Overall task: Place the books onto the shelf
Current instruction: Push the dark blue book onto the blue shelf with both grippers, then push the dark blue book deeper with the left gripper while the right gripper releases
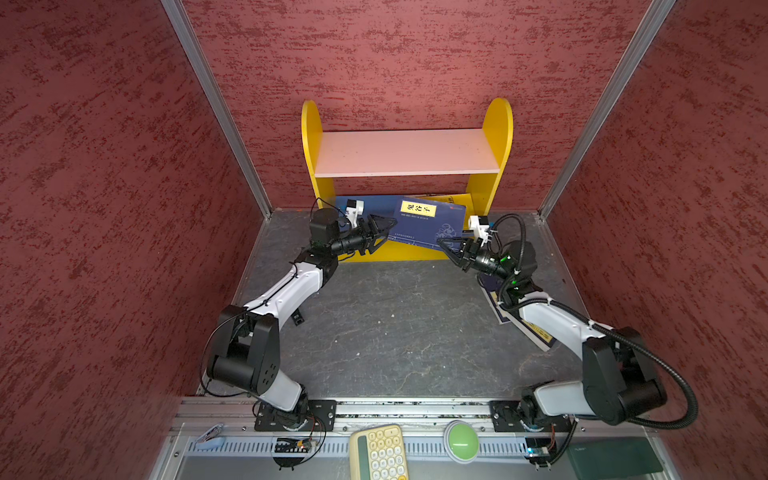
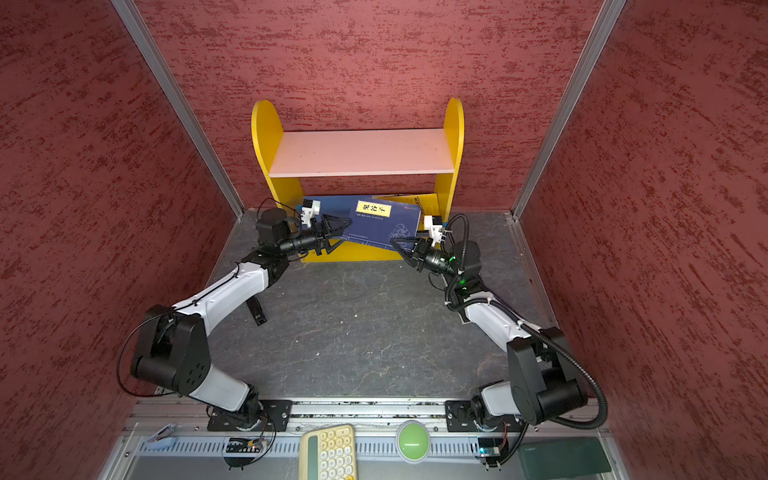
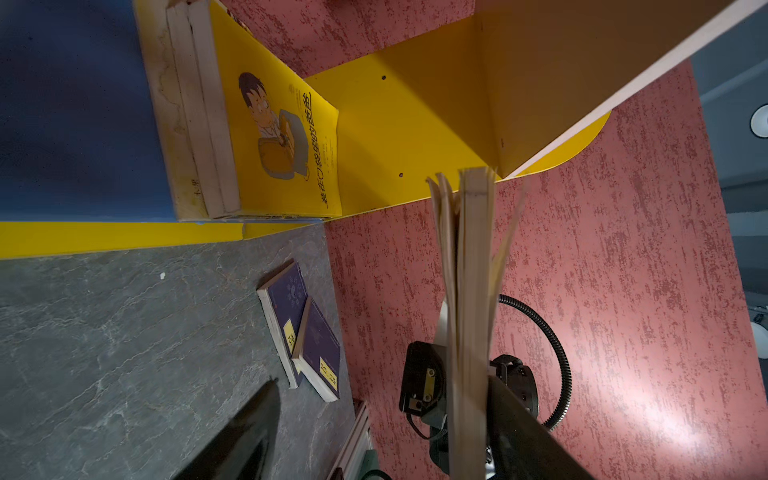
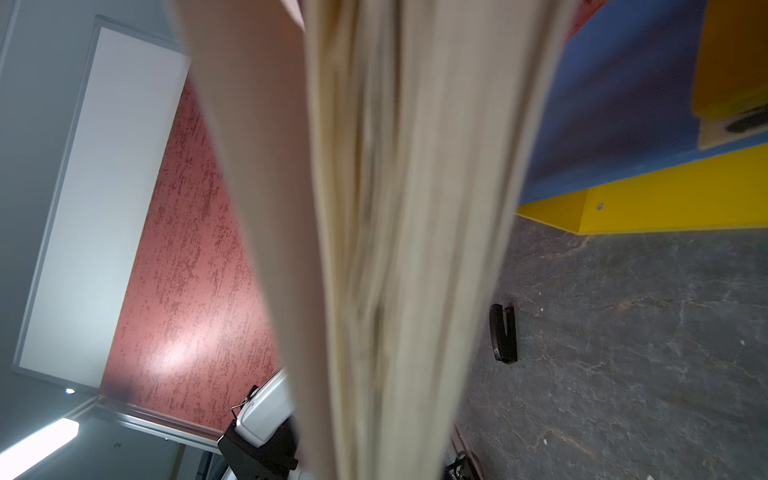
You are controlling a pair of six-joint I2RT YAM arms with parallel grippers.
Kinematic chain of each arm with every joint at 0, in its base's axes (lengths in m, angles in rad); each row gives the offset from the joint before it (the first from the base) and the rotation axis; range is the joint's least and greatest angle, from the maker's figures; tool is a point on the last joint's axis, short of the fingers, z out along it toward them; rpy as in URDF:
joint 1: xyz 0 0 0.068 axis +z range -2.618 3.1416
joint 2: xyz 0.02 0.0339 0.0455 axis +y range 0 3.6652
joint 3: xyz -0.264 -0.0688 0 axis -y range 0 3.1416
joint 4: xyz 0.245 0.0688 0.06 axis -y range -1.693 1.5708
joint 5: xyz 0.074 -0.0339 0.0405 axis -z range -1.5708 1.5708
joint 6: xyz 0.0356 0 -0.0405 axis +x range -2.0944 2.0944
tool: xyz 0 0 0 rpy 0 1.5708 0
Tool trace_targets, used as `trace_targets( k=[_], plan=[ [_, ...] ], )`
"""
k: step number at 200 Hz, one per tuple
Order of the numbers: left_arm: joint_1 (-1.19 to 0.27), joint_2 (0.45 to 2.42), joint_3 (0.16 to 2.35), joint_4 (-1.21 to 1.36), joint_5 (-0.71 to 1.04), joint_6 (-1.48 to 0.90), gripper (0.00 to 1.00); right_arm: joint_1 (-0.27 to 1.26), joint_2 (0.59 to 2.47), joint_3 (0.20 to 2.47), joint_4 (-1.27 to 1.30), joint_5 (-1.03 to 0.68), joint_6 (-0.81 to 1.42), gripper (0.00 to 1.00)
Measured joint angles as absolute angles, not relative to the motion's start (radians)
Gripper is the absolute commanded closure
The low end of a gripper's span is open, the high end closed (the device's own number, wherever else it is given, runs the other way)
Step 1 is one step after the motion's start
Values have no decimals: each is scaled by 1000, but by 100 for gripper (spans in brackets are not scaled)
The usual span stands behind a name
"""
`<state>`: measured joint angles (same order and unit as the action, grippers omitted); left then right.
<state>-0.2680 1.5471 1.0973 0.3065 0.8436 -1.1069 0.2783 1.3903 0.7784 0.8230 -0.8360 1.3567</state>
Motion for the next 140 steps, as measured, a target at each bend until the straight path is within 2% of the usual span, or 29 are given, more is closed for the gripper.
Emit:
trace_targets(
  k=[32, 51, 58, 70, 77, 86, 108, 116, 127, 140],
  plan=[
    [-271, 1553, 1103, 337, 921, -1140, 33, 278, 1390, 779, 811, -856, 1348, 90],
    [-276, 1565, 1113, 364, 958, -1162, 43, 278, 1390, 779, 810, -868, 1348, 90],
    [-278, 1571, 1119, 373, 969, -1169, 50, 278, 1390, 779, 810, -871, 1348, 90],
    [-282, 1582, 1128, 387, 982, -1182, 71, 278, 1390, 779, 809, -874, 1348, 89],
    [-287, 1587, 1131, 393, 988, -1185, 79, 278, 1390, 780, 809, -876, 1347, 87],
    [-293, 1592, 1133, 401, 993, -1182, 85, 278, 1391, 784, 802, -878, 1345, 86],
    [-299, 1596, 1135, 410, 986, -1187, 92, 274, 1403, 801, 775, -872, 1339, 81],
    [-299, 1596, 1135, 410, 978, -1186, 93, 273, 1409, 810, 761, -865, 1336, 71],
    [-299, 1597, 1135, 410, 964, -1180, 93, 271, 1415, 818, 741, -844, 1325, 65],
    [-303, 1597, 1135, 409, 945, -1169, 94, 268, 1416, 828, 700, -807, 1311, 48]
  ],
)
